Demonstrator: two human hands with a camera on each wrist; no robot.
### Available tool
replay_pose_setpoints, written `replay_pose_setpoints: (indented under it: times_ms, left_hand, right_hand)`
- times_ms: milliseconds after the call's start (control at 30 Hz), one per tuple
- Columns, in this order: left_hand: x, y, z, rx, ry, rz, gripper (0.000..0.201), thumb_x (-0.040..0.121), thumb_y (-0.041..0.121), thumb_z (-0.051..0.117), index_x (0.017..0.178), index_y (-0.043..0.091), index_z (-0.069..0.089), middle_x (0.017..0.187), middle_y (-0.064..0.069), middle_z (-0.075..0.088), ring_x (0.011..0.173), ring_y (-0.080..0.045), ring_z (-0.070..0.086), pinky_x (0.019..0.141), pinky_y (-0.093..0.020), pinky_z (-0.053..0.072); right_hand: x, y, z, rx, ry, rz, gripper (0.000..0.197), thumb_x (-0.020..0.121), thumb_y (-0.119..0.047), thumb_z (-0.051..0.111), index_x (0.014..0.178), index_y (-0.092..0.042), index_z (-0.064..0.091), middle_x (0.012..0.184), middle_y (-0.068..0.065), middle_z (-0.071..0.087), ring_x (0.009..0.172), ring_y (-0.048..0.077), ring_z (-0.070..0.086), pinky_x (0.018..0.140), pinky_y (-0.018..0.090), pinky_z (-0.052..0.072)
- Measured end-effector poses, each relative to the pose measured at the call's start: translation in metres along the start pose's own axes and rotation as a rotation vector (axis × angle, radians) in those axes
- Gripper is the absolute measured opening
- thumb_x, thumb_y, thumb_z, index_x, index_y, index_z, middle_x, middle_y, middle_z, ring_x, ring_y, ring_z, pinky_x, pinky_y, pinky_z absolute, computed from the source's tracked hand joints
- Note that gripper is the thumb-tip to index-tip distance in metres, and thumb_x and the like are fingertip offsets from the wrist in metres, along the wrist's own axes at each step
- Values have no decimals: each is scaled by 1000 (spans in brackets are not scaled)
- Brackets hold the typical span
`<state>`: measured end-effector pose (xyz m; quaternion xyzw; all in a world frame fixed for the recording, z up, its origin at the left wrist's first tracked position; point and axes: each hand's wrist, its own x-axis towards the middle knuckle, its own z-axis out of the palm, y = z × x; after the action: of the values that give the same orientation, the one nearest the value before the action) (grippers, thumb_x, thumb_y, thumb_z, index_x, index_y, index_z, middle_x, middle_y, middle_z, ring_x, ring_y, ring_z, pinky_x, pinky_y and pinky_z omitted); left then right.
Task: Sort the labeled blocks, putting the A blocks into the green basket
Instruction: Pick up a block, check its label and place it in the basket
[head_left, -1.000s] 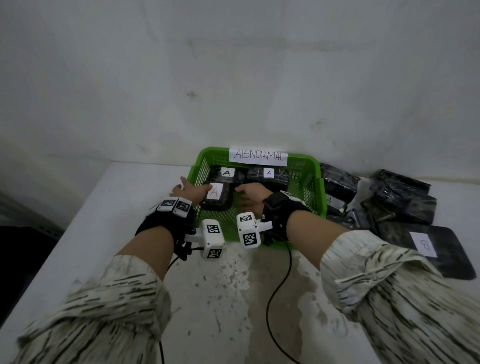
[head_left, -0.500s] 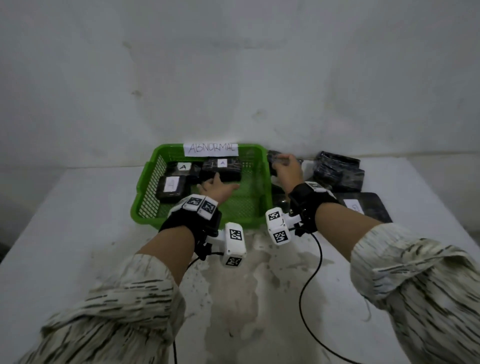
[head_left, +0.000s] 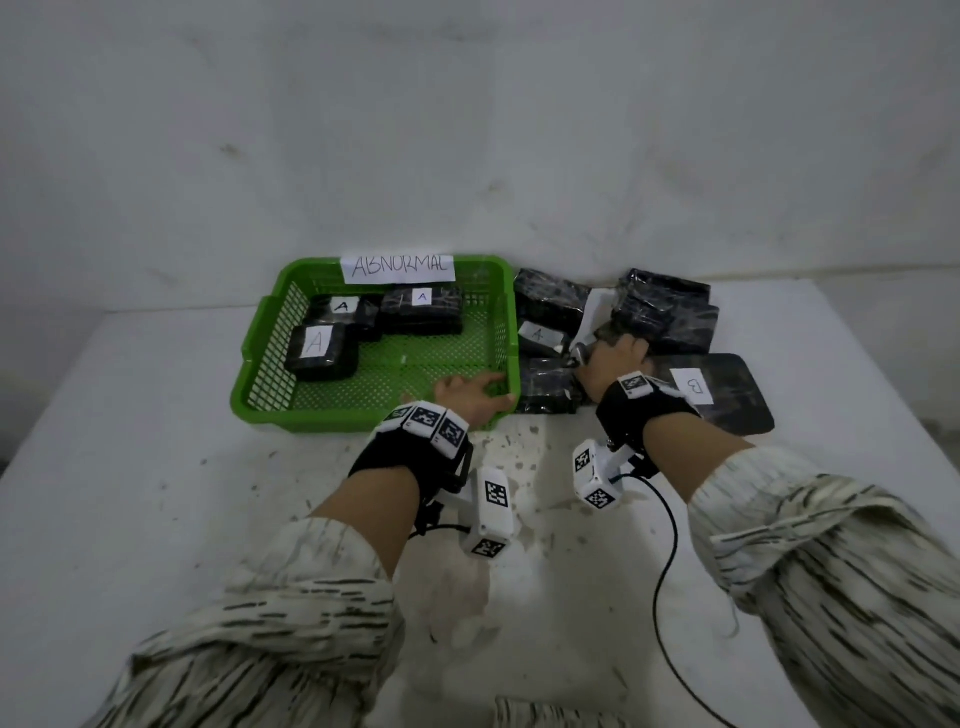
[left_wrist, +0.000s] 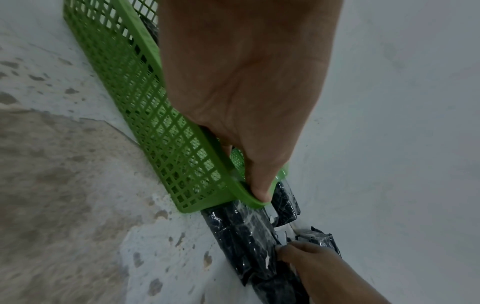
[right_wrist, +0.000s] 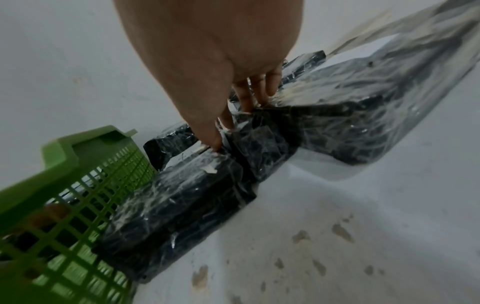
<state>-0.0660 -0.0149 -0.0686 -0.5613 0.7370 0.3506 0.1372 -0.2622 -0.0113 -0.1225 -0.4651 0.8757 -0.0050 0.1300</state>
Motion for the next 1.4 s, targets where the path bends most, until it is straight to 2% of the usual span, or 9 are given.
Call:
replay_pose_setpoints:
  times_ms: [267,400,533,667,833,933,1067,1267,1400]
  left_hand:
    - [0,2,-1,-14,7,9,56,95,51,38,146,34,25,155,-16,17,144,-34,4,115,-40,8]
    - [4,-3,4,-26,29,9,56,91,57,40,143,39,27,155,-15,18,144,-35,5,117,-49,7]
    - [2,-3,5,-58,45,22,54,93,53,40,144,38,28,155,-15,15,143,-36,4,116,-50,9]
    - [1,-1,6,-86,65,32,53,94,50,41,143,36,31,156,-13,15,144,-34,5,115,-46,7]
    - [6,-4,6,-179,80,46,50,95,48,42,142,31,35,151,-10,31,142,-32,18,116,-42,13]
    - [6,-7,-1,-515,100,81,49,97,42,40,141,22,36,145,-9,40,133,-30,37,110,-36,29]
    - [0,-3,-14,-867,184,162,48,98,38,38,141,16,35,145,-9,41,131,-27,40,105,-37,31]
    - [-9,-8,-21,-1162,209,287,38,95,15,51,132,10,45,132,-17,51,99,-22,55,75,-27,48]
    - [-12,-21,-18,-1160,203,315,33,93,14,54,126,12,51,130,-16,54,104,-21,55,79,-27,49]
  right_hand:
    - [-4,0,2,-199,-8,-110,46,98,-40,44,127,-6,51,136,24,47,129,38,31,107,44,25]
    - [-6,4,0,-187,-4,-100,40,97,-34,44,128,-9,47,132,22,51,127,38,34,106,45,25]
    - [-6,13,-7,-1,4,-36,35,96,-29,45,125,-10,52,133,23,49,129,38,34,108,45,24]
    - [-10,18,-11,265,207,76,34,97,-30,42,122,-10,53,130,19,53,125,36,38,102,45,28]
    - [-18,12,-24,955,332,6,25,93,-17,49,116,-7,52,107,10,61,102,31,54,88,39,44]
    - [-34,-3,-33,1321,236,-28,25,94,-8,49,119,-4,48,84,-3,51,83,19,51,74,29,42]
    - [-60,-27,-40,1509,14,-126,28,92,5,46,119,-4,51,89,2,56,77,11,52,60,10,45]
    - [-86,-51,-40,1442,-428,-243,24,96,-10,47,118,-12,57,94,2,63,75,8,62,68,23,52]
    - [-93,-61,-34,1395,-548,-187,42,96,-48,47,121,-16,57,117,9,63,106,26,61,99,50,48]
